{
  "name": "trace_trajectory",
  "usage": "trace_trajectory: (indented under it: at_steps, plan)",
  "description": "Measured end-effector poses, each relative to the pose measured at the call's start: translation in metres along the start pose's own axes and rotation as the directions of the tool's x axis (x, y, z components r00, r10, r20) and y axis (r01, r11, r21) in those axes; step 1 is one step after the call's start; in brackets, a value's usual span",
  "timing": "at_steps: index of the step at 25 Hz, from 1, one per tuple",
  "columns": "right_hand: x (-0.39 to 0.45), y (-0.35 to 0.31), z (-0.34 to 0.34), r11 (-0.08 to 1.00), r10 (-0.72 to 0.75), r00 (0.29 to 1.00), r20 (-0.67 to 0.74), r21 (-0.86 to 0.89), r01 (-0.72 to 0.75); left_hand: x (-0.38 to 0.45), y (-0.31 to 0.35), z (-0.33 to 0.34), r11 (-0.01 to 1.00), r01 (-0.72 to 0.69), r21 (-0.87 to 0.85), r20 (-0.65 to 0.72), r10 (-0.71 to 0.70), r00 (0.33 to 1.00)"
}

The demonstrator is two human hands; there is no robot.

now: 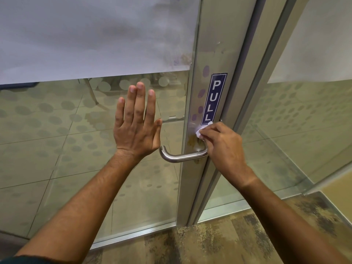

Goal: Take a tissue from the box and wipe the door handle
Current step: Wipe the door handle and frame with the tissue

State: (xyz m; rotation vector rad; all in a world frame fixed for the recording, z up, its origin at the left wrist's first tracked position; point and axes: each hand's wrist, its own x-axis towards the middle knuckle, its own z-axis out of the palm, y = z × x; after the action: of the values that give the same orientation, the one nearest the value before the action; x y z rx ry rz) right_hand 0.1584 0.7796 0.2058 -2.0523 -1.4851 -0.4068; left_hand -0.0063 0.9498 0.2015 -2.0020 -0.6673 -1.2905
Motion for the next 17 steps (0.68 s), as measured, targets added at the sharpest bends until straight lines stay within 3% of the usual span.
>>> trace_trajectory:
  at_steps: [3,6,12,14,17]
  plan:
    - [-0.005,0.004,0.006,0.974,0.144,0.972,-0.185,0.199,-0.107,0.000,0.001,0.000,1.000,0.004,0.003,0.007,-0.004,1.000]
    - [-0.007,0.005,0.014,0.929,0.290,0.937,-0.193,0.290,-0.227,0.001,0.003,-0.001,1.000,0.013,0.014,0.021,-0.013,1.000]
    - [-0.006,0.003,0.011,0.994,0.037,0.989,-0.144,0.107,-0.021,0.001,0.004,-0.001,1.000,0.024,0.008,0.018,-0.024,1.000]
    - [-0.007,0.005,0.012,0.990,0.075,0.986,-0.149,0.130,-0.056,0.002,0.003,-0.001,0.999,0.032,0.001,0.026,-0.032,0.999]
    - [-0.005,0.010,0.017,0.904,0.295,0.935,-0.195,0.375,-0.207,0.002,0.003,-0.001,0.999,0.034,-0.001,0.025,-0.034,0.999]
